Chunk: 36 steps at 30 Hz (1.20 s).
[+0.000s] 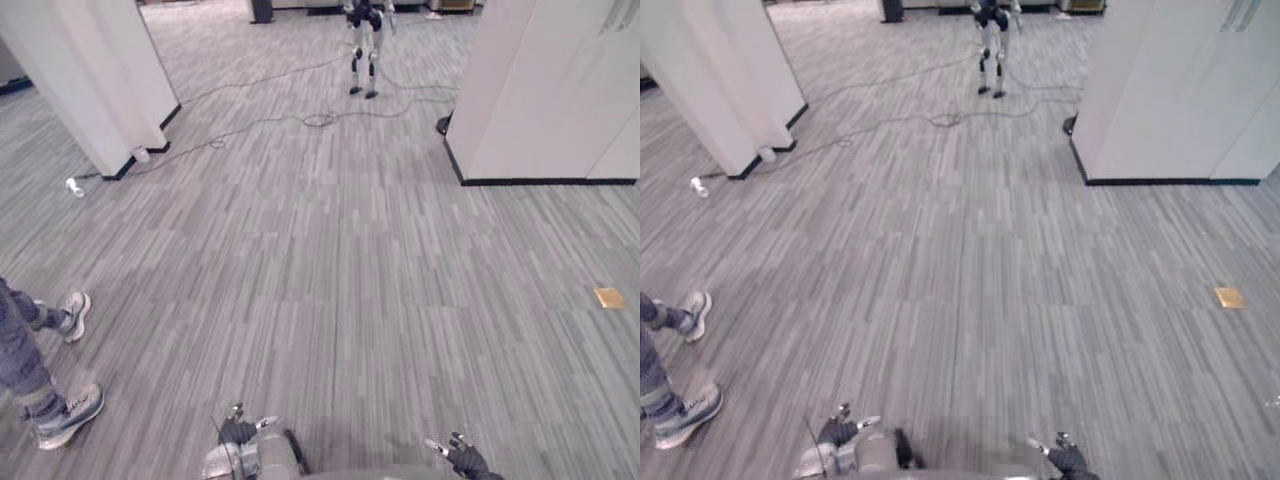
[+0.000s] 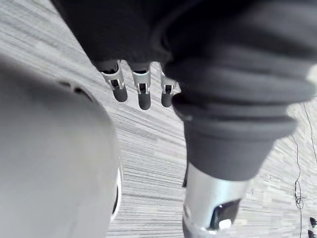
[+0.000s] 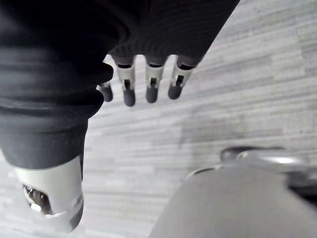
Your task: Organize washtable
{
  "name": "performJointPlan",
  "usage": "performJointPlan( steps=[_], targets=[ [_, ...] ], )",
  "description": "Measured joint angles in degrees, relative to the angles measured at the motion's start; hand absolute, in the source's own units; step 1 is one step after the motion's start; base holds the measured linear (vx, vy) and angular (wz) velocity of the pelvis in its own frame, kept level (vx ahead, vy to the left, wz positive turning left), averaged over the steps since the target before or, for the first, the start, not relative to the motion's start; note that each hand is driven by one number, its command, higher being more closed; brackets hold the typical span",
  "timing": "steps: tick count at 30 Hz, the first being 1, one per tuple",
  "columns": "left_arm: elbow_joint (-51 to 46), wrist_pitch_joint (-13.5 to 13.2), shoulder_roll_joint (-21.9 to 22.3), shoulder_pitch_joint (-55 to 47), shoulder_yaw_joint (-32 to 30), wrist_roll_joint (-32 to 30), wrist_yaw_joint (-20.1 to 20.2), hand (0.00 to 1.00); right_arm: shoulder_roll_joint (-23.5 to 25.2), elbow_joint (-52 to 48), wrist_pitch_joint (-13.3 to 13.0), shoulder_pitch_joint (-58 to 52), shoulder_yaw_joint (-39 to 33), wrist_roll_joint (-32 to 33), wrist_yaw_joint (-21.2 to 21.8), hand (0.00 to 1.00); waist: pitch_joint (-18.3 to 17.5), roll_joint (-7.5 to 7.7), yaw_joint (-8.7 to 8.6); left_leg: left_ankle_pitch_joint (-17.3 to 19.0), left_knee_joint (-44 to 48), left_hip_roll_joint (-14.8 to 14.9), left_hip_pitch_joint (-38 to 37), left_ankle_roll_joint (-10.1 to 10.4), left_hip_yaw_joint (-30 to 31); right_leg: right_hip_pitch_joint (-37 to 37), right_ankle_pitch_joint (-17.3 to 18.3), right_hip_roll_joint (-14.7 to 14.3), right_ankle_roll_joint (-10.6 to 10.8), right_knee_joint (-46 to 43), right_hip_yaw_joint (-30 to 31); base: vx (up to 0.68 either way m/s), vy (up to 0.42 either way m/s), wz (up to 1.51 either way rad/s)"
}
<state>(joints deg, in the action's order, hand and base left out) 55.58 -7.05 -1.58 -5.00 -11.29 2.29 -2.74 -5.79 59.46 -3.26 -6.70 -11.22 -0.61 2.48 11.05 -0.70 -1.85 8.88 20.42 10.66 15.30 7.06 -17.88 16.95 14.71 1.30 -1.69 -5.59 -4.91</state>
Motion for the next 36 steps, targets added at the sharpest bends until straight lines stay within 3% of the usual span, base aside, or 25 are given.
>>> performJointPlan(
  steps=[1, 2, 3, 5, 6, 7, 8, 10, 13, 15, 17, 18, 19, 21, 22, 23, 24, 25, 27, 28, 30, 33, 34, 35, 36],
  targets=[
    [-0.06, -0.34, 0.2, -0.15, 0.4, 1.14, 0.07, 0.0, -0.65, 0.27, -0.16, 0.01, 0.13, 0.01, -0.09, 0.0, -0.15, -0.95, 0.44, -3.06, -5.45, -0.51, 1.82, -0.05, 2.71, 2.05, 0.96, -0.1, 1.37, 1.77, 1.09, 0.7, 0.301, -0.63],
    [0.05, -0.38, 0.22, -0.05, 0.48, 1.63, -0.01, 0.0, -0.28, 0.8, -0.22, -0.56, 0.29, 0.0, -0.27, 0.0, -0.53, -0.53, 0.91, -8.85, -3.83, -1.89, 1.6, -3.47, 4.04, 3.73, 1.84, 0.94, 2.52, 1.32, 2.21, 0.61, 0.282, -0.6],
    [0.39, -0.31, 0.26, -0.05, 0.55, 1.6, -0.03, 0.0, 0.04, 0.84, -0.26, -0.65, 0.29, -0.01, -0.37, 0.0, -0.92, -0.13, 0.79, -10.92, -3.98, -3.06, 1.19, -5.51, 4.56, 3.85, 1.85, 1.9, 2.53, 0.06, 2.5, 0.77, 0.362, -0.34],
    [1.29, -0.29, -0.86, -0.06, 0.52, 1.55, 0.02, 0.0, 0.85, 0.98, -0.57, -1.01, -0.03, -0.07, -0.44, 0.0, -2.33, 2.03, -0.18, -10.0, -2.68, -6.49, 0.47, -9.12, 5.32, -1.0, 1.79, 4.98, 2.67, -11.83, 3.38, 0.62, 0.27, 0.1],
    [1.68, -0.31, -1.41, 0.21, 0.59, 1.62, 0.03, 0.0, 2.07, 1.04, -0.61, -0.87, -0.74, -0.16, -0.37, 0.0, -2.14, 3.26, -0.57, -7.54, -1.76, -8.36, -1.39, -9.71, 5.47, -5.91, -0.12, 6.76, 5.77, -25.17, 4.54, 0.67, 0.253, 0.52],
    [2.47, 0.03, -2.75, 1.13, 1.18, 1.57, 0.04, 0.0, 2.88, 1.19, -0.42, -1.08, -1.31, -0.12, -0.36, 0.0, -1.2, 5.31, -0.71, -4.15, -1.58, -10.86, -4.83, -10.49, 5.85, -10.26, -8.11, 8.5, 9.88, -38.89, 6.22, 0.66, 0.234, 0.59],
    [2.92, 0.39, -3.39, 1.52, 1.86, 1.58, 0.01, 0.0, 3.28, 1.41, -0.52, -1.15, -1.38, 0.1, -0.43, 0.0, -0.69, 5.5, -0.84, -2.53, -1.95, -11.88, -7.13, -11.18, 6.52, -11.91, -12.67, 9.12, 10.62, -44.44, 6.38, 0.62, 0.171, 0.53],
    [4.78, 0.7, -4.05, 1.62, 4.01, 1.5, -0.03, 0.0, 2.47, 1.4, -0.75, -0.76, 0.63, -0.02, 0.1, 0.0, -0.28, 5.39, -0.65, 1.27, -5.74, -13.03, -17.63, -11.66, 7.52, -17.92, -4.09, 9.31, 4.25, -54.91, 3.75, 0.62, 0.15, 0.18],
    [6.03, 0.87, -3.51, 1.72, 7.21, 1.35, 0.16, 0.0, 1.7, -0.99, -1.92, -1.21, 1.42, 0.11, 0.27, 0.0, -0.35, 3.44, -2.79, 3.12, -11.4, -11.23, -26.36, -11.33, 10.03, -26.31, 2.26, 5.42, 1.7, -47.48, -2.12, 0.64, 0.044, 0.37],
    [6.67, 1.19, -3.01, 2.03, 7.32, 0.24, 0.23, 0.0, 1.61, -2.18, -2.2, -1.27, 1.21, 0.13, 0.21, 0.0, -0.32, 2.87, -3.87, 3.68, -14.43, -10.15, -30.23, -10.89, 10.92, -31.48, 1.84, 3.78, 2.2, -34.63, -5.69, 0.64, -0.047, 0.53],
    [6.78, 1.6, -2.3, 2.73, 7.33, -0.85, 0.23, 0.0, 1.97, -2.31, -2.11, -1.67, 0.38, 0.18, 0.16, 0.0, -0.26, 2.98, -3.88, 5.0, -17.3, -9.72, -35.0, -10.58, 11.59, -34.62, -5.76, 3.05, 2.21, -15.53, -9.09, 0.7, -0.108, 0.59],
    [6.74, 1.56, -2.17, 2.63, 7.26, -0.88, 0.23, 0.0, 2.01, -2.3, -1.93, -1.95, 0.32, 0.18, 0.12, 0.0, -0.3, 3.01, -3.83, 5.55, -17.64, -9.72, -36.39, -9.99, 11.68, -34.83, -8.69, 2.89, 2.08, -12.47, -9.16, 0.74, -0.134, 0.71],
    [6.76, 1.6, -1.79, 2.0, 7.04, -1.03, 0.22, 0.0, 2.27, -2.27, -1.58, -2.43, 0.25, 0.11, 0.08, 0.0, -0.5, 2.63, -4.12, 6.4, -16.83, -9.52, -38.52, -8.76, 12.51, -34.34, -15.31, 2.54, -0.87, -14.37, -8.17, 0.76, -0.154, 0.55],
    [6.34, 1.58, -0.37, 1.99, 5.56, -2.12, 0.27, 0.0, 1.38, -2.53, -1.17, -2.57, -0.11, -0.03, 0.13, 0.0, -1.19, 1.36, -3.8, 6.16, -7.77, -7.3, -36.66, -6.73, 12.65, -33.77, -12.05, 1.78, -2.69, -19.23, -7.83, 0.82, -0.191, 0.3],
    [5.67, 1.58, 0.19, 2.02, 4.12, -2.61, 0.29, 0.0, 0.85, -3.16, -0.71, -2.59, -0.07, -0.03, 0.15, 0.0, -0.75, 0.23, -3.82, 3.97, 5.71, -5.32, -31.63, -2.81, 12.45, -31.4, -9.69, 1.21, -2.99, -19.56, -8.61, 0.85, -0.242, 0.07],
    [4.91, 1.6, 0.91, 1.84, 1.39, -2.85, 0.3, 0.0, 0.31, -4.56, -0.3, -2.83, -0.02, -0.03, 0.16, 0.0, -0.06, -0.96, -3.72, -3.05, 22.13, -2.53, -24.67, 3.52, 13.28, -28.15, -7.13, -0.3, -3.5, -19.06, -8.64, 0.7, -0.196, 0.01],
    [4.07, 1.58, 1.28, 1.51, 0.03, -2.85, 0.27, 0.0, 0.02, -4.8, -0.22, -2.78, 0.03, -0.11, 0.15, 0.0, 0.23, -1.49, -3.71, -3.99, 30.01, -0.96, -21.6, 5.2, 13.21, -26.31, -6.05, -1.42, -3.96, -18.74, -8.53, 0.82, -0.214, -0.23],
    [2.7, 1.57, 1.42, 0.9, -1.18, -2.77, 0.19, 0.0, -0.15, -4.43, 0.02, -2.68, 0.07, -0.08, -0.03, 0.0, 0.6, -1.8, -3.51, -3.85, 42.22, 1.97, -17.25, 5.02, 12.37, -21.74, -4.11, -3.13, -4.82, -17.97, -7.93, 0.52, -0.101, -0.4],
    [1.73, 1.54, 0.4, -0.03, -1.63, -2.7, 0.17, 0.0, 0.26, -3.97, 0.24, -2.63, 0.58, 0.0, -0.14, 0.0, 1.14, -0.17, -2.3, -2.44, 49.01, 4.6, -13.45, 2.68, 9.01, -14.16, -2.56, -4.5, -5.55, -14.31, -5.14, 0.57, -0.097, -0.77],
    [1.41, 1.4, 0.07, -0.2, -1.71, -2.43, 0.14, 0.0, 0.72, -3.76, 0.14, -2.49, 0.54, -0.01, -0.15, 0.0, 0.74, 0.47, -1.98, -0.68, 46.78, 5.11, -10.1, -0.19, 6.02, -10.48, -2.36, -4.35, -5.68, -11.1, -2.81, 0.53, -0.083, -0.87],
    [0.45, 0.84, -0.11, -0.12, -1.61, -1.77, 0.13, 0.0, 0.63, -2.24, 0.08, -1.21, 0.27, 0.01, -0.15, 0.0, 0.55, 0.93, -1.84, 2.07, 36.39, 4.47, -4.2, -2.95, 3.08, -5.11, -2.7, -3.87, -5.12, -5.9, 0.65, 0.57, -0.01, -0.84],
    [0.17, -0.18, -0.38, 0.12, 0.04, -0.65, -0.02, 0.0, 0.83, -1.45, 0.08, -0.6, 0.21, 0.01, -0.54, 0.0, 0.54, 1.31, -1.07, 2.11, 13.34, -1.15, -1.4, -2.0, 7.05, -1.37, -2.06, -1.68, -4.06, -2.69, 4.68, 0.46, 0.11, -0.85],
    [0.29, -0.28, -0.11, 0.04, 1.16, -0.66, -0.05, 0.0, 0.22, -0.91, -0.17, -1.07, 0.33, -0.18, -0.81, 0.0, 0.13, 0.39, -0.31, 0.08, 0.12, -3.93, -2.15, 0.74, 11.89, -0.65, -1.64, -1.36, -3.43, -1.74, 7.1, 0.57, 0.263, -1.33],
    [0.34, -0.35, -0.12, -0.26, 2.38, -0.33, -0.11, 0.0, -0.52, -0.22, -0.27, -1.1, 0.46, -0.25, -1.03, 0.0, -0.33, -0.7, -0.15, -1.49, -4.66, -3.8, -1.38, 0.51, 14.51, 0.17, 0.3, -1.9, -1.87, -2.25, 8.99, 0.49, 0.27, -1.27],
    [0.6, -0.35, -0.37, -0.1, 2.41, -0.1, 0.1, 0.0, -0.28, -0.07, -0.24, -1.36, 0.37, -0.38, -1.13, 0.0, -0.45, -0.37, -0.08, -4.39, -2.6, -3.99, -1.42, -1.6, 14.66, 0.42, 2.09, -1.52, -1.33, -3.63, 9.93, 0.69, 0.367, -1.18]
  ],
)
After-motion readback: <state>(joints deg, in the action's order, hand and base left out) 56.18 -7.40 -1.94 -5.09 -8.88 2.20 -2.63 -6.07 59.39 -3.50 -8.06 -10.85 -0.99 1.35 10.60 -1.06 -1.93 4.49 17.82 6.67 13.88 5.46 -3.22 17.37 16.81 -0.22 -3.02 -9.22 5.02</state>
